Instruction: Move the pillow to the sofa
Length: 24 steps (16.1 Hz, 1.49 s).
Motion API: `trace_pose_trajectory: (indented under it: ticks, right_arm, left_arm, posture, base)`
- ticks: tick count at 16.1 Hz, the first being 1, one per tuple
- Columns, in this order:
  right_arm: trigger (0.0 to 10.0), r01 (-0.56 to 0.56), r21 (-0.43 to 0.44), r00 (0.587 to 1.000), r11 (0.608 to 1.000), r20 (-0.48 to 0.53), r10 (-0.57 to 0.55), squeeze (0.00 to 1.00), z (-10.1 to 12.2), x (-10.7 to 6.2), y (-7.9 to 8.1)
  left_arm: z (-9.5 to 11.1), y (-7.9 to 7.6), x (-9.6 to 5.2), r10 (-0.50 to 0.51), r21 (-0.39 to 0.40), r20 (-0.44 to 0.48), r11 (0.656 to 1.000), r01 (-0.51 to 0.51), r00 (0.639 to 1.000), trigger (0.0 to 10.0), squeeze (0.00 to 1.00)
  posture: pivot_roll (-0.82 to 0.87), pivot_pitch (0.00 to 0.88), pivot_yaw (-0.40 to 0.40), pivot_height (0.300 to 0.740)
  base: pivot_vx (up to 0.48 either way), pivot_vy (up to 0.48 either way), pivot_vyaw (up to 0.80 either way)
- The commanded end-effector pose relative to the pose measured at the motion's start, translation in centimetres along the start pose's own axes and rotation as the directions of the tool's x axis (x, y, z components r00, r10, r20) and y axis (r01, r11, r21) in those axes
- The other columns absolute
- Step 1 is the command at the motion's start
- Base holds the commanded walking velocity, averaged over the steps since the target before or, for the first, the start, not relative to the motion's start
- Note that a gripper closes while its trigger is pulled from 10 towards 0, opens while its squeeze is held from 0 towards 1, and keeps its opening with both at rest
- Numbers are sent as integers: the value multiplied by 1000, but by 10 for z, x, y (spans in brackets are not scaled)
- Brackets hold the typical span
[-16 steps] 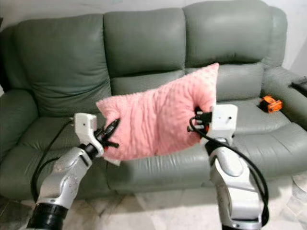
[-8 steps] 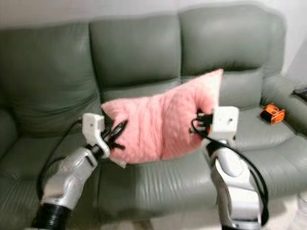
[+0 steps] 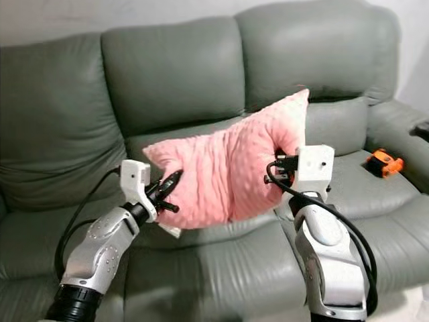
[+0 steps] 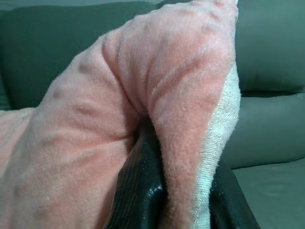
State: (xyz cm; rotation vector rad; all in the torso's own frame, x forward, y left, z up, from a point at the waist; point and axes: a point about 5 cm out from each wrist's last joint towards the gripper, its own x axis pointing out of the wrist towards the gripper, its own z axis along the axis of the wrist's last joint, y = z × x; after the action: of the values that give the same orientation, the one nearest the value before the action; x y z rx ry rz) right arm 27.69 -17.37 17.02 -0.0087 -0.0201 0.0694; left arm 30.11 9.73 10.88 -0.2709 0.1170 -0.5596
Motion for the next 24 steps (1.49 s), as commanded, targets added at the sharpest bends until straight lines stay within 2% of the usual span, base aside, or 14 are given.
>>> trace_pose_trajectory:
  ticks: [1,12,14,16,18,21,23,24]
  right_arm:
    - [10000,-56,7,998,998,34,56,0,7,2,14]
    - [10000,-53,9,999,999,10,53,0,3,1,14]
    - [10000,-53,12,999,999,5,53,0,2,1,14]
    - [10000,-55,13,998,998,2,55,0,1,0,15]
    - [10000,-50,23,998,998,-42,51,0,-11,-1,16]
    - [10000,10,6,994,1000,-110,-9,0,-30,-2,7]
    - [10000,98,-19,985,995,-141,-100,0,-42,-5,-10]
    - [10000,131,-35,980,991,-149,-135,0,-45,-8,-17]
  left_arm:
    - [6,5,-4,11,17,16,1000,-11,1000,10000,0]
    - [5,5,-4,20,40,3,999,-20,1000,10000,0]
    - [3,6,-5,23,38,-1,999,-23,1000,10000,0]
    - [-2,7,-6,31,31,-17,999,-30,999,10000,0]
    - [-21,9,-2,33,-7,-49,999,-33,998,10000,0]
    - [-31,12,5,41,-16,-59,999,-42,997,10000,0]
    - [-36,16,2,27,-1,-62,1000,-27,998,10000,0]
    - [-42,21,0,68,-12,-102,998,-69,992,10000,0]
  posture:
    - [-263,0,64,740]
    - [-261,0,63,740]
    - [-261,0,62,740]
    - [-255,0,62,740]
    - [-242,0,70,740]
    - [-251,33,90,740]
    - [-246,70,103,740]
    - [-243,89,108,740]
  base:
    - [0,0,0]
    - [0,0,0]
    - [0,0,-778]
    - [0,0,-781]
    - [0,0,-391]
    - [0,0,0]
    - [0,0,0]
    - [0,0,0]
